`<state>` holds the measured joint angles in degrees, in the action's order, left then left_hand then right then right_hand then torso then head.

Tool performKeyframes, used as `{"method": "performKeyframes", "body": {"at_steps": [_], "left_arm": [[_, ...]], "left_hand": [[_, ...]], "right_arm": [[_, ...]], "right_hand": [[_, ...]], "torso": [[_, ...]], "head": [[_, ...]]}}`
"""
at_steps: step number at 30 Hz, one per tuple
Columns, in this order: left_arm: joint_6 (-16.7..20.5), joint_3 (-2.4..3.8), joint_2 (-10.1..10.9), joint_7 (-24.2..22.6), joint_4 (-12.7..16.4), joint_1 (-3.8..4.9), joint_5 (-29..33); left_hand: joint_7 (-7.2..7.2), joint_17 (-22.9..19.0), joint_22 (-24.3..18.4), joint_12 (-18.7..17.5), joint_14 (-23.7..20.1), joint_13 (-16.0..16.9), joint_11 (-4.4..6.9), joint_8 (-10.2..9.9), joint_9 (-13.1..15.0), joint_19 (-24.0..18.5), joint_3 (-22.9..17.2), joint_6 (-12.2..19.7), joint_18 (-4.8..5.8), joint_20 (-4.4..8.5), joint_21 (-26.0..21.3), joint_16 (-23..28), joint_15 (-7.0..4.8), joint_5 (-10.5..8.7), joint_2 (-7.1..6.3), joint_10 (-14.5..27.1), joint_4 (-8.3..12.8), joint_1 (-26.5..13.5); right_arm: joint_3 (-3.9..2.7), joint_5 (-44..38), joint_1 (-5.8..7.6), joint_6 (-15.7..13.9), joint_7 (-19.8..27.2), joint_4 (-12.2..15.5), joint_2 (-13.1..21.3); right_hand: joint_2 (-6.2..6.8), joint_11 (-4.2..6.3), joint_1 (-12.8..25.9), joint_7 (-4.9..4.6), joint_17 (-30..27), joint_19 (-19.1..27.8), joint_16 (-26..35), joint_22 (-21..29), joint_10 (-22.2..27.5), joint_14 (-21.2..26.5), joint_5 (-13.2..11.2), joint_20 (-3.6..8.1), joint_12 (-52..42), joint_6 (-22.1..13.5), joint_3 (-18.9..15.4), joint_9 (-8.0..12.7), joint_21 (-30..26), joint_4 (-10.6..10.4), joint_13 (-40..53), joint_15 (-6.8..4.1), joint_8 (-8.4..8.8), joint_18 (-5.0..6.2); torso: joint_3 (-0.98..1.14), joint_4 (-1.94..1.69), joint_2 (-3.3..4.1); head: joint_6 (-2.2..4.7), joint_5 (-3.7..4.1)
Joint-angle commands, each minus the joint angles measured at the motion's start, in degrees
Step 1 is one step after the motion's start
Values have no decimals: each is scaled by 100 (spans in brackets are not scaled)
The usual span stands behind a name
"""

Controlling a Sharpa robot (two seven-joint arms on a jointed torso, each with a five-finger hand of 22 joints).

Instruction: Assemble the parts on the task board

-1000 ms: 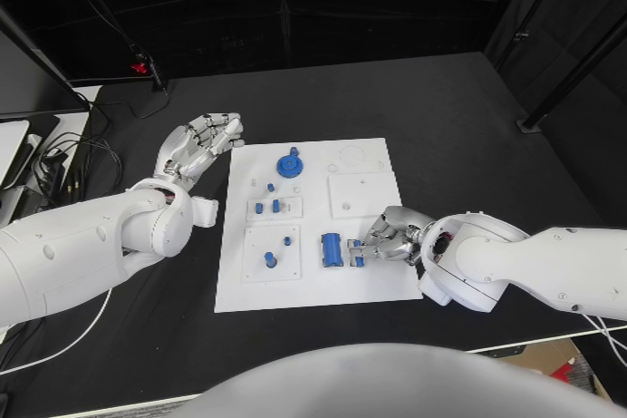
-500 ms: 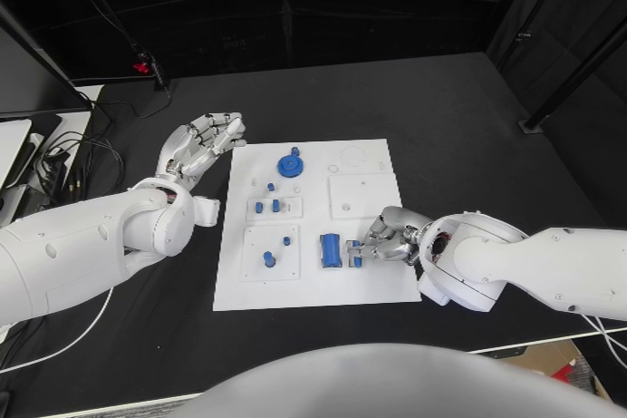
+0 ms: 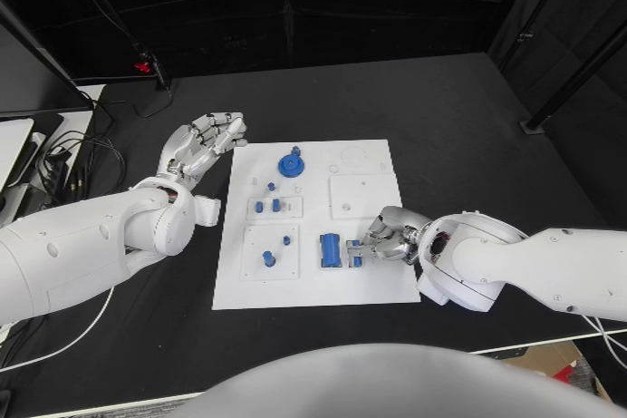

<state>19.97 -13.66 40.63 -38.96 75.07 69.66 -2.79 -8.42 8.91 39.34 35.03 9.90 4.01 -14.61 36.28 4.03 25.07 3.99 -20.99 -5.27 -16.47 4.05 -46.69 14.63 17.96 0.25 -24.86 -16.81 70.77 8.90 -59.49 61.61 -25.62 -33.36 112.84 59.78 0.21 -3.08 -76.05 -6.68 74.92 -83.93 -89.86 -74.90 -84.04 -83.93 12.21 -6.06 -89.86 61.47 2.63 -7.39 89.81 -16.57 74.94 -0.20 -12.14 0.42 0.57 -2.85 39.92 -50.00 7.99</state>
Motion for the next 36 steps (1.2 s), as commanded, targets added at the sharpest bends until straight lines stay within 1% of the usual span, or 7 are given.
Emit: {"method": "performKeyframes", "body": {"at_steps": [1,10,14,26,31,35,36], "left_arm": [[-60,5,-1,-432,6,9,1],[-68,5,-9,-431,-1,9,1],[-72,5,-10,-428,-2,9,1],[-73,5,-5,-422,-2,9,1],[-75,5,-8,-419,-6,9,1],[-81,5,-12,-415,-9,9,1],[-83,5,-13,-414,-10,9,1]], "left_hand": [[-837,-4,-10,39,-38,-9,-6,36,-9,-36,40,39,20,-17,-3,-19,16,28,55,50,5,-13],[-838,-13,-11,47,-42,-10,-6,40,-10,-40,42,46,21,-17,-4,-26,17,33,67,52,6,-8],[-838,-14,-15,48,-42,-10,-6,40,-10,-42,42,46,21,-17,-4,-26,17,33,68,51,6,-8],[-838,-19,-10,55,-45,-9,-6,43,-10,-41,44,50,22,-17,-4,-30,17,35,75,48,6,-5],[-838,-19,-10,55,-45,-9,-6,43,-10,-41,44,50,22,-17,-4,-30,17,35,75,48,6,-5],[-838,-19,-10,55,-45,-9,-6,43,-10,-41,44,50,22,-17,-4,-30,17,35,75,48,6,-5],[-838,-19,-10,55,-45,-9,-6,43,-10,-41,44,50,22,-17,-4,-30,17,35,75,48,6,-5]], "right_arm": [[1,-111,3,105,-8,7,-14],[1,-358,3,227,-58,13,-36],[1,-448,2,251,-79,11,-48],[1,-577,2,275,-133,4,-54],[1,-583,2,273,-133,5,-43],[2,-596,2,256,-109,32,7],[2,-606,2,252,-92,48,36]], "right_hand": [[-9,16,59,2,1508,-607,-14,-1510,-596,-607,-30,21,-14,58,-46,2,19,-2,1506,-29,40,-42],[-68,39,134,35,1508,-607,-14,-1510,-596,-607,-197,22,-14,165,-178,-12,19,-5,1506,-36,37,-42],[-103,97,221,102,1508,-607,-14,-1510,-596,-607,-337,48,-14,323,-319,-76,19,-8,1506,-72,-33,-42],[-150,174,350,181,1508,-607,-14,-1510,-596,-607,-466,117,-14,391,-615,-275,19,-11,1506,-143,-262,-42],[-174,187,399,194,1508,-607,-14,-1510,-596,-607,-489,134,-14,376,-696,-338,19,-15,1506,-159,-325,-42],[-197,213,472,223,1508,-607,-14,-1510,-596,-607,-523,163,-14,342,-843,-477,19,-11,1506,-189,-486,-42],[-212,232,515,241,1508,-607,-14,-1510,-596,-607,-634,178,-14,311,-930,-576,19,-6,1506,-210,-601,-42]], "torso": [[0,0,0],[-3,-1,-6],[1,-3,-3],[-1,0,2],[0,2,0],[2,1,2],[2,2,0]], "head": [[0,3],[0,1],[0,-5],[0,-11],[0,-10],[0,-5],[0,-12]]}}
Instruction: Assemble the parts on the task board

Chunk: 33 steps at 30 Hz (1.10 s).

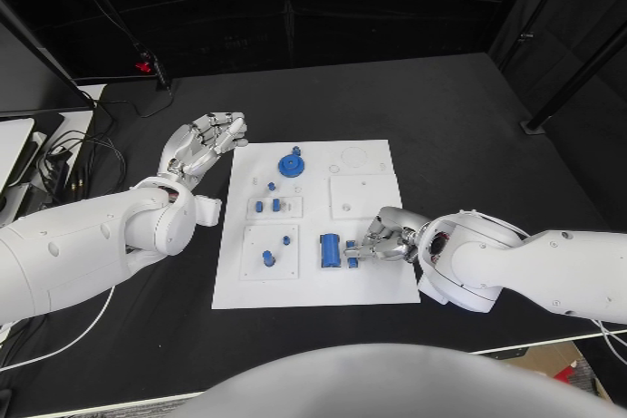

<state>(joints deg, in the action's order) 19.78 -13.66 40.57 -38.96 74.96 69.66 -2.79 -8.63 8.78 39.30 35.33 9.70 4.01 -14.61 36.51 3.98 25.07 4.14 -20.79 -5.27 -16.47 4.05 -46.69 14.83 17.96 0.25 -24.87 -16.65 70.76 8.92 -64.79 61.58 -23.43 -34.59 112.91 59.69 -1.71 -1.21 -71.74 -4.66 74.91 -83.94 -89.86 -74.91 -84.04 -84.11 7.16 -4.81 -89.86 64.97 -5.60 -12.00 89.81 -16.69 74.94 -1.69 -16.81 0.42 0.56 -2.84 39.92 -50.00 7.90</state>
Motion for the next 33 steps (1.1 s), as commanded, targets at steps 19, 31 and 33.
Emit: {"method": "performKeyframes", "body": {"at_steps": [19,31,33], "left_arm": [[-72,5,-24,-412,-41,6,1],[-76,5,-17,-412,-39,4,1],[-74,5,-14,-411,-39,4,1]], "left_hand": [[-817,-23,-13,44,-31,-10,-6,30,-5,-49,33,39,24,-17,-3,-44,-2,48,98,44,-6,13],[-817,-23,-13,44,-31,-10,-6,30,-5,-49,33,39,24,-17,-3,-44,-2,48,98,44,-6,13],[-817,-23,-13,44,-31,-10,-6,30,-5,-49,33,39,24,-17,-3,-44,-2,48,98,44,-6,13]], "right_arm": [[5,-198,0,430,85,73,105],[5,-267,-1,516,-8,-61,-4],[5,-282,-1,549,-30,-82,-21]], "right_hand": [[339,277,21,298,1509,-606,-14,-1509,-596,-589,-439,256,-14,-355,-317,-1501,19,-7,1506,-258,-1557,-42],[153,312,-333,330,1509,-606,-14,-1509,-596,-589,-424,278,-14,-525,-191,-1818,19,56,1506,-280,-1771,-42],[110,322,-475,339,1509,-606,-14,-1509,-596,-589,-407,283,-14,-563,-157,-1897,19,77,1506,-281,-1811,-42]], "torso": [[4,-2,-1],[0,-2,-4],[0,-1,-3]], "head": [[0,41],[0,43],[0,45]]}}
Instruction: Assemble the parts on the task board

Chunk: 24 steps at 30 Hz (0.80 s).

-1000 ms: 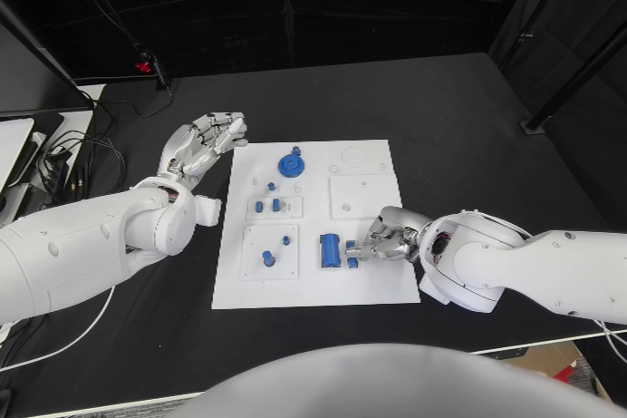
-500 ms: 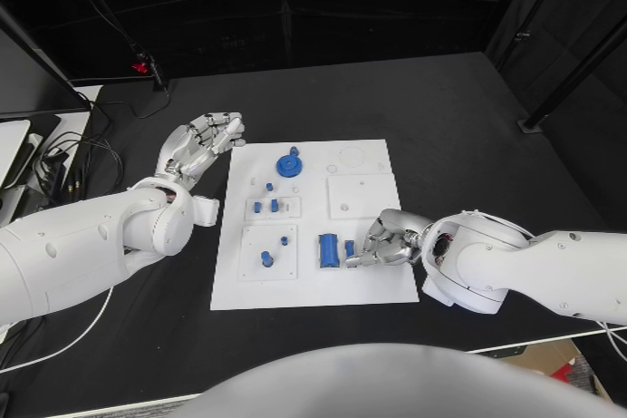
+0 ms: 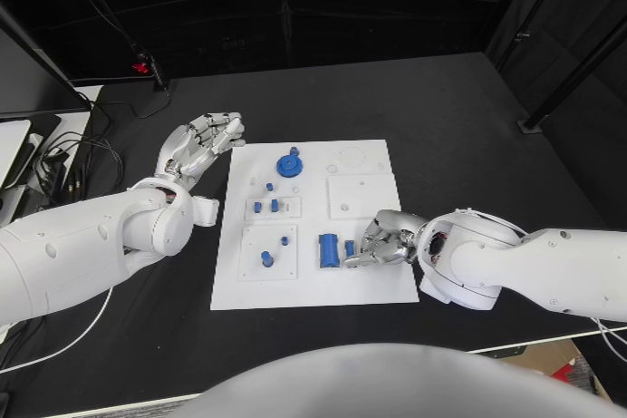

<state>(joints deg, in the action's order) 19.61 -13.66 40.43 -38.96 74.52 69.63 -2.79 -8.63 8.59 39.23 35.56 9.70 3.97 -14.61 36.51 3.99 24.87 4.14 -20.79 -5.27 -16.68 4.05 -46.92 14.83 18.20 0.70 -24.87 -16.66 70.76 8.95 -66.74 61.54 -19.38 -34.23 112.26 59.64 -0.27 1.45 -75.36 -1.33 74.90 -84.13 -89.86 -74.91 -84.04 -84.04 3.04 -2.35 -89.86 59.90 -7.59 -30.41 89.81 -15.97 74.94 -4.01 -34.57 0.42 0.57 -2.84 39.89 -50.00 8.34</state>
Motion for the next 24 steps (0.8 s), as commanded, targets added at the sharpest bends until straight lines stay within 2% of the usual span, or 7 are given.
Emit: {"method": "performKeyframes", "body": {"at_steps": [1,7,14,17,20,22,24], "left_arm": [[-56,5,2,-411,4,7,1],[-59,5,9,-409,7,5,1],[-56,5,20,-408,9,2,1],[-59,5,21,-408,9,-1,1],[-60,5,20,-419,14,-6,1],[-50,5,21,-442,17,-10,1],[-33,5,23,-492,23,-17,1]], "left_hand": [[-817,-4,-6,22,-31,-5,-6,30,-6,-29,33,39,24,4,-3,-21,-2,24,53,44,-6,13],[-817,-4,-6,22,-31,-5,-6,30,-6,-29,33,39,24,4,-3,-21,-2,24,53,44,-6,13],[-817,-4,-6,22,-31,-5,-6,30,-6,-29,33,39,24,4,-3,-21,-2,24,53,44,-6,13],[-817,-4,-6,22,-31,-5,-6,30,-6,-29,33,39,24,4,-3,-21,-2,24,53,44,-6,13],[-817,-5,-6,22,-31,-5,-6,30,-6,-29,33,40,24,4,-3,-22,-2,25,54,44,-6,14],[-817,-18,-13,34,-37,-7,-6,39,-6,-36,38,47,25,3,-3,-33,-1,35,69,48,-5,28],[-817,-19,-4,35,-37,-7,-6,39,-6,-30,39,48,25,3,-2,-34,-1,35,69,49,-5,28]], "right_arm": [[2,-97,3,165,-83,-34,-32],[2,-133,4,184,-115,-72,-73],[1,-145,4,190,-108,-66,-79],[1,-146,4,76,-37,-61,-75],[1,-128,4,-331,202,-57,-40],[1,-14,4,-776,511,-59,4],[0,261,4,-1273,972,-62,68]], "right_hand": [[-54,57,-182,10,1510,-587,-14,-1509,-596,-596,19,38,-14,-78,57,-97,19,12,1506,-52,-50,-42],[-93,68,-388,24,1510,-587,-14,-1509,-596,-596,24,42,-14,-119,110,-202,19,56,1506,-59,-84,-42],[-98,72,-451,27,1510,-587,-14,-1509,-596,-596,18,43,-14,-131,127,-233,19,71,1506,-61,-90,-42],[-95,73,-470,28,1510,-587,-14,-1509,-596,-596,13,44,-14,-133,130,-243,19,76,1506,-61,-92,-42],[-62,63,-397,13,1510,-587,-14,-1509,-596,-596,10,45,-14,-136,88,-277,19,1,1506,-62,-98,-42],[-20,49,-271,-1,1510,-587,-14,-1509,-596,-596,35,47,-14,-138,41,-300,19,-63,1506,-63,-94,-42],[30,24,-26,-30,1510,-587,-14,-1509,-596,-596,169,51,-14,-175,-31,-311,19,-78,1506,-68,-56,-42]], "torso": [[-1,-1,-1],[3,-1,1],[0,3,1],[0,7,3],[2,4,3],[4,4,1],[6,7,-4]], "head": [[0,5],[0,3],[0,11],[0,11],[0,12],[0,3],[0,-15]]}}
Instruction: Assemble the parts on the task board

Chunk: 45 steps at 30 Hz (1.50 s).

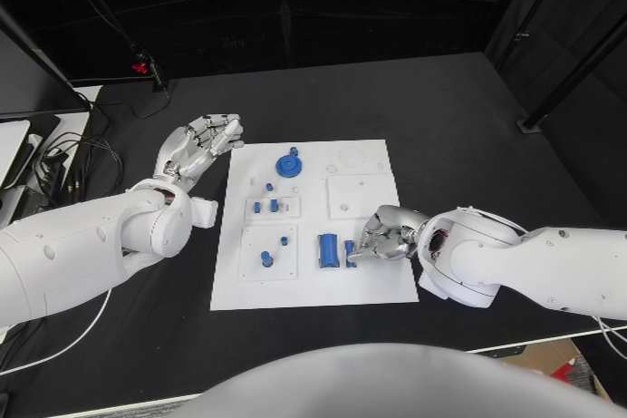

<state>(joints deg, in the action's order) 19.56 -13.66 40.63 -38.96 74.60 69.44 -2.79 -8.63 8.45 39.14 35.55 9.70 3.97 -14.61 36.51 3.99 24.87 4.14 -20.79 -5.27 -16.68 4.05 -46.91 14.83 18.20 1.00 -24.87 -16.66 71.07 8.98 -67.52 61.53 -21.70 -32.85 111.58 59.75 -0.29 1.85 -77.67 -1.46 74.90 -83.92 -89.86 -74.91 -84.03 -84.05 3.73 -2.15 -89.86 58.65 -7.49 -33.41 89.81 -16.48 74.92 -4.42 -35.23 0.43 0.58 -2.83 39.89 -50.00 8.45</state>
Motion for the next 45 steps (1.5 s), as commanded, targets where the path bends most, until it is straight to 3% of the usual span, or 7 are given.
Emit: {"method": "performKeyframes", "body": {"at_steps": [1,12,17,23,33,39,45], "left_arm": [[-14,5,5,-529,19,-3,1],[171,6,-129,-1152,29,-152,2],[260,6,-168,-1435,55,-235,2],[352,7,-227,-1712,58,-342,2],[398,8,-279,-1952,64,-427,2],[526,127,-202,84,190,-475,27],[1075,479,-30,320,572,-604,98]], "left_hand": [[-817,-7,6,35,-38,-9,-6,40,-6,-29,42,50,24,4,-1,-35,-1,35,38,52,-6,-4],[-426,-199,-31,184,-121,-14,357,238,4,-24,220,-135,92,1,26,-185,137,-38,23,234,-11,-20],[-173,-313,-89,293,-221,-18,617,189,-25,-55,294,-383,132,6,36,-300,122,-103,-79,294,-18,-92],[-183,-427,-223,371,-325,-24,619,24,-31,-226,217,-349,51,62,4,-416,-167,-200,-346,446,-31,-291],[-290,-474,-507,441,-388,-17,536,3,-16,-545,100,-140,-166,190,-49,-450,-508,-276,-701,742,-44,-436],[863,-845,-3003,-2487,-970,-397,1461,-2671,-399,-1955,-414,1473,527,1668,-405,3304,-1483,-1399,-100,2012,1207,-5217],[863,-845,-3914,-3555,-970,-397,1461,-3651,-399,-2487,-414,2079,527,1668,-405,4167,-1483,-1820,-100,2487,1666,-6393]], "right_arm": [[-3,547,6,-1306,1125,0,90],[-12,4609,101,-1322,5913,-1118,-196],[-11,5142,113,-1092,6999,-1551,-517],[-9,5375,112,-889,7573,-1872,-856],[-8,5488,103,-747,7737,-2014,-1010],[-125,5484,66,-1110,6936,-2029,-1066],[-459,6032,-22,-1599,6646,-2087,-1256]], "right_hand": [[50,-26,279,-30,1510,-608,-14,-1509,-597,-595,154,32,-14,-81,-65,-12,19,-29,1508,-27,36,-43],[-182,-603,529,-670,1114,1290,328,-651,-490,-208,653,-428,65,-1504,-352,473,-2086,36,1449,538,653,456],[-198,-865,1090,-651,-2170,4058,3953,694,4185,3755,672,-704,4431,-2371,-630,783,-5224,87,-1643,829,836,763],[1410,-1492,2093,-416,-3514,5790,5799,1777,5602,5720,1011,-1019,6379,-3525,-381,1046,-6995,-88,-3344,1578,1102,461],[1626,-1110,2398,15,-4053,7502,6571,4197,6866,7121,1255,-1143,7042,-4489,-628,993,-8419,-98,-3859,1224,1038,391],[538,-185,6167,146,-6477,8392,8274,6498,7961,8405,96,215,8416,-5454,749,2656,-8981,1140,-6424,442,2800,-43],[29,-185,7142,146,-7490,8392,8986,7491,8403,8405,-373,215,8986,-5865,749,3341,-8981,1648,-7072,442,3523,-43]], "torso": [[6,7,-4],[44,-29,-51],[56,8,-62],[62,-23,-54],[47,-31,-49],[50,0,-108],[30,53,-251]], "head": [[0,-35],[0,-78],[0,-220],[0,-231],[0,-251],[98,-306],[373,-407]]}}
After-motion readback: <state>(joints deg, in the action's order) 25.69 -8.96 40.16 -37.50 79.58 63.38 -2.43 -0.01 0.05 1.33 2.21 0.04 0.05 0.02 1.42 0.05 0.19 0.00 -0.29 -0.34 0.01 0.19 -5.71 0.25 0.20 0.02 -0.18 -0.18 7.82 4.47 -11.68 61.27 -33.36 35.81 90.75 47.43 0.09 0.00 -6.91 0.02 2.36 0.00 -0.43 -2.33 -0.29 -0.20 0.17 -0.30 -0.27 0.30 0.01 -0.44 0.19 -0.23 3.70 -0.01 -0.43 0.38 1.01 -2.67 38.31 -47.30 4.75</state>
